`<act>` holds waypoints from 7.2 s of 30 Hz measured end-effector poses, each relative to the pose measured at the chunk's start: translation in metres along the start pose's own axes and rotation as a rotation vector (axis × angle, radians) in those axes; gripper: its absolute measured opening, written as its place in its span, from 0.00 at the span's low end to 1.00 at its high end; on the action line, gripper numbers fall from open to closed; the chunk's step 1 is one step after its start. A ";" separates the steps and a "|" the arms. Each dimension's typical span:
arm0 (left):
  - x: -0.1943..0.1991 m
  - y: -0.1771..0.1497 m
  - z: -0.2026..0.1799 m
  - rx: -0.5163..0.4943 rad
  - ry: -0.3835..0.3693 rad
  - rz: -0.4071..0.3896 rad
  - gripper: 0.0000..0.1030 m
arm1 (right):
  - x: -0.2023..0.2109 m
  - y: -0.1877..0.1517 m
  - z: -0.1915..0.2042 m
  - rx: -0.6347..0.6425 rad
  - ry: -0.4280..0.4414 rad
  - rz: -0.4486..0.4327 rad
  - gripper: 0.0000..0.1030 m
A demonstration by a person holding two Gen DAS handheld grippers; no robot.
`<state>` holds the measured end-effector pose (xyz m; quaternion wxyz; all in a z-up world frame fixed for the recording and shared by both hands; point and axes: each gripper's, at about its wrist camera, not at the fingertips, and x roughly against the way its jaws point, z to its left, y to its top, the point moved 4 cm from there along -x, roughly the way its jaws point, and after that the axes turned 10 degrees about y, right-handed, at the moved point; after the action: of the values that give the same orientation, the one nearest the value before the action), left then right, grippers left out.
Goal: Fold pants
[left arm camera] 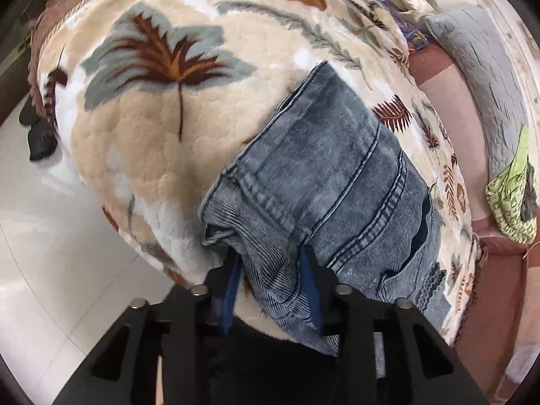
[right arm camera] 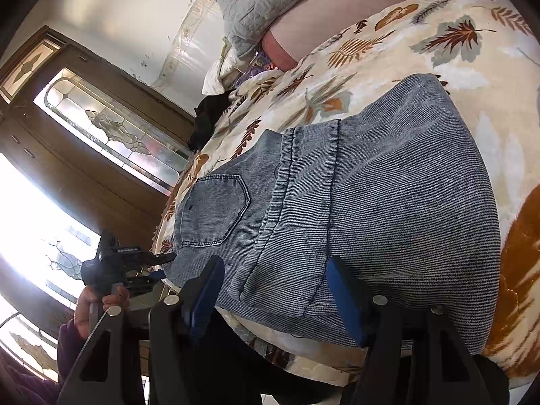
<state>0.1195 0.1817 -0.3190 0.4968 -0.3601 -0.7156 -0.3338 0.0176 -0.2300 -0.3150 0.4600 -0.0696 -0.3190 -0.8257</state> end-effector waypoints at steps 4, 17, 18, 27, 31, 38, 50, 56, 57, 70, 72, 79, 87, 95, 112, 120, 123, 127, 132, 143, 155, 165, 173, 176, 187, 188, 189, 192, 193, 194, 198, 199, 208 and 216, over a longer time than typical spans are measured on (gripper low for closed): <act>-0.001 -0.003 0.006 0.035 -0.014 0.014 0.43 | 0.000 0.000 -0.001 -0.003 0.003 -0.001 0.65; 0.015 -0.004 -0.020 -0.088 0.043 -0.117 0.16 | 0.001 0.001 -0.001 -0.010 0.010 0.000 0.65; 0.019 -0.004 -0.022 -0.106 0.048 -0.132 0.16 | 0.002 0.001 -0.002 -0.013 0.015 -0.005 0.65; 0.088 -0.034 -0.100 -0.419 0.123 -0.370 0.15 | 0.031 0.009 -0.009 -0.087 0.098 -0.131 0.65; 0.107 -0.060 -0.148 -0.594 0.135 -0.435 0.15 | 0.052 0.017 -0.019 -0.152 0.112 -0.201 0.65; 0.120 -0.142 -0.243 -0.936 0.073 -0.481 0.14 | 0.117 0.031 -0.036 -0.156 0.050 -0.373 0.65; 0.037 -0.268 -0.315 -1.255 -0.049 -0.209 0.12 | 0.200 0.033 -0.065 -0.201 -0.042 -0.519 0.65; 0.083 -0.211 -0.278 -1.107 -0.121 -0.305 0.25 | 0.184 0.047 -0.050 -0.143 -0.098 -0.443 0.65; 0.084 -0.202 -0.270 -1.089 -0.102 -0.328 0.27 | 0.172 0.053 -0.045 -0.134 -0.105 -0.406 0.65; 0.015 -0.087 -0.271 -0.863 0.122 -0.357 0.30 | 0.011 0.129 0.018 0.060 -0.307 -0.071 0.65; -0.010 -0.077 -0.280 -0.859 0.157 -0.329 0.30 | -0.009 0.131 0.004 0.048 -0.356 -0.036 0.65; -0.067 -0.061 -0.276 -0.795 0.242 -0.279 0.69 | -0.032 0.116 -0.058 0.068 -0.543 0.034 0.65; -0.013 -0.074 -0.253 -0.804 0.210 -0.311 0.66 | 0.018 0.103 -0.030 -0.007 -0.446 -0.017 0.67; -0.007 -0.143 -0.223 -0.980 0.211 -0.319 0.66 | 0.030 0.042 -0.004 0.091 -0.461 0.119 0.67; 0.073 -0.156 -0.202 -0.905 0.159 -0.576 0.73 | 0.097 0.020 0.032 0.170 -0.479 -0.069 0.67; 0.123 -0.157 -0.203 -0.855 0.138 -0.708 0.80 | 0.137 0.036 0.071 0.230 -0.451 -0.206 0.71; 0.130 -0.158 -0.204 -0.855 0.134 -0.715 0.80 | 0.138 0.038 0.079 0.235 -0.437 -0.219 0.71; 0.132 -0.159 -0.205 -0.863 0.147 -0.724 0.80 | 0.135 0.038 0.081 0.239 -0.432 -0.214 0.71; 0.126 -0.160 -0.204 -0.864 0.161 -0.716 0.80 | 0.133 0.035 0.079 0.232 -0.433 -0.207 0.71; 0.119 -0.157 -0.202 -0.863 0.172 -0.695 0.80 | 0.126 0.032 0.074 0.222 -0.435 -0.190 0.71; 0.115 -0.158 -0.203 -0.868 0.178 -0.692 0.80 | 0.126 0.032 0.071 0.206 -0.424 -0.199 0.71; 0.113 -0.156 -0.202 -0.866 0.185 -0.691 0.80 | 0.125 0.034 0.071 0.204 -0.420 -0.198 0.71; 0.113 -0.156 -0.201 -0.863 0.185 -0.689 0.80 | 0.121 0.032 0.073 0.208 -0.417 -0.195 0.71; 0.113 -0.156 -0.201 -0.863 0.186 -0.687 0.80 | 0.119 0.031 0.075 0.215 -0.419 -0.191 0.71; 0.109 -0.156 -0.200 -0.864 0.192 -0.675 0.80 | 0.116 0.030 0.072 0.201 -0.415 -0.180 0.71; 0.108 -0.156 -0.199 -0.864 0.192 -0.674 0.80 | 0.115 0.029 0.072 0.200 -0.415 -0.178 0.71; 0.108 -0.156 -0.199 -0.864 0.193 -0.673 0.80 | 0.114 0.029 0.072 0.200 -0.414 -0.177 0.71; 0.106 -0.155 -0.199 -0.862 0.195 -0.668 0.80 | 0.113 0.028 0.072 0.202 -0.416 -0.174 0.71; 0.106 -0.155 -0.198 -0.862 0.196 -0.667 0.80 | 0.113 0.028 0.072 0.200 -0.415 -0.172 0.71; 0.105 -0.155 -0.198 -0.861 0.197 -0.667 0.80 | 0.112 0.028 0.071 0.199 -0.414 -0.171 0.71; 0.102 -0.153 -0.197 -0.858 0.201 -0.660 0.80 | 0.111 0.028 0.069 0.194 -0.416 -0.166 0.71; 0.102 -0.153 -0.197 -0.858 0.202 -0.659 0.80 | 0.110 0.027 0.068 0.191 -0.416 -0.164 0.71; 0.098 -0.151 -0.197 -0.859 0.207 -0.650 0.80 | 0.105 0.027 0.066 0.181 -0.406 -0.152 0.71; 0.096 -0.150 -0.196 -0.852 0.206 -0.644 0.80 | 0.102 0.027 0.067 0.185 -0.404 -0.148 0.71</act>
<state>0.0613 -0.0422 -0.1900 0.2472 -0.2577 -0.5386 -0.7631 -0.0309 -0.2730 -0.2080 0.3297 -0.1672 -0.4832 -0.7937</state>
